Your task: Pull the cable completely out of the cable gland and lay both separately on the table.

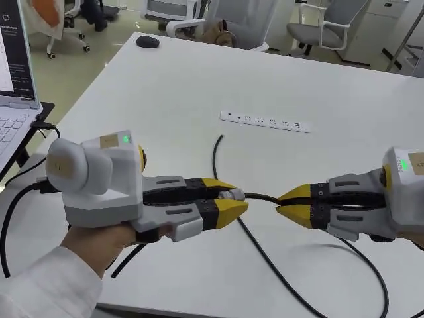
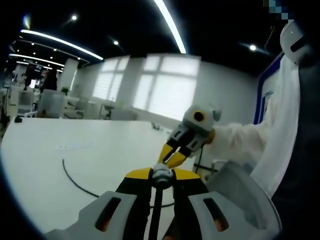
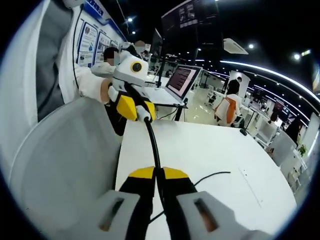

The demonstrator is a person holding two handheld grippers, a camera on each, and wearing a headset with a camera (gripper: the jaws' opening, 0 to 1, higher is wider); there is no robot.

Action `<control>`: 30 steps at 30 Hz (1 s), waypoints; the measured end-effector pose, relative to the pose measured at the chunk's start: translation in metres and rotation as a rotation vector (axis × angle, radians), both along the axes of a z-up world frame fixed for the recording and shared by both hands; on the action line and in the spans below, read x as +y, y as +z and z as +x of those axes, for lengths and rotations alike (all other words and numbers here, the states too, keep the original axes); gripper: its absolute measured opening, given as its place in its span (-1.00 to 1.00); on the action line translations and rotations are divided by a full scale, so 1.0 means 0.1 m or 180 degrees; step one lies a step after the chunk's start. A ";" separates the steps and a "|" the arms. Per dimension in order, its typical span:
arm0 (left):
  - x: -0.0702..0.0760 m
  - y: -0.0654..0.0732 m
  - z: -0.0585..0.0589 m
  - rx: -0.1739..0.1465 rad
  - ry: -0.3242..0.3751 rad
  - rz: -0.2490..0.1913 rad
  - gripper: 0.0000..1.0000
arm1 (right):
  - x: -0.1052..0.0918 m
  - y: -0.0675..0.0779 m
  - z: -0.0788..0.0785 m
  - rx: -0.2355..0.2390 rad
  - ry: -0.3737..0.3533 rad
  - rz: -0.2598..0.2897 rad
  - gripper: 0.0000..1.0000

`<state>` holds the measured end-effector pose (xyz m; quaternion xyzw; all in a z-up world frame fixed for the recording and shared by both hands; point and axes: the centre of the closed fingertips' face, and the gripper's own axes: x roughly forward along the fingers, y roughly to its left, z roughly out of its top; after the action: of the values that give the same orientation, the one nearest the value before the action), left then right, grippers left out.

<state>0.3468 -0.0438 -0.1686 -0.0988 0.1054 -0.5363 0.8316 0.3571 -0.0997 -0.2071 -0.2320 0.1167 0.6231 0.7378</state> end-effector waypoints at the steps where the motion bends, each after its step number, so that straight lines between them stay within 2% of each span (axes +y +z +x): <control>1: 0.00 0.01 0.00 0.0000 -0.0001 -0.0011 -0.67 | -0.03 -0.01 0.01 0.0012 -0.0028 -0.0002 -0.96; 6: 0.00 0.01 0.00 0.0007 0.0002 -0.0017 -0.66 | -0.22 -0.14 0.04 0.0098 -0.0201 -0.0022 -0.95; 12: 0.00 0.01 -0.01 0.0011 -0.0006 -0.0021 -0.66 | -0.33 -0.24 0.04 0.0164 -0.0311 -0.0068 -0.95; 25: -0.02 0.03 -0.02 0.0010 -0.0030 -0.0059 -0.66 | -0.33 -0.28 0.06 0.0245 -0.0428 -0.0102 -0.91; 30: -0.01 0.04 -0.03 0.0048 -0.0041 -0.0091 -0.66 | -0.31 -0.25 0.09 0.0175 -0.0477 -0.0156 -0.87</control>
<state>0.3439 -0.0453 -0.1646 -0.1140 0.1046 -0.5424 0.8258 0.3658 -0.1304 -0.2325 -0.2234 0.1692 0.5692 0.7730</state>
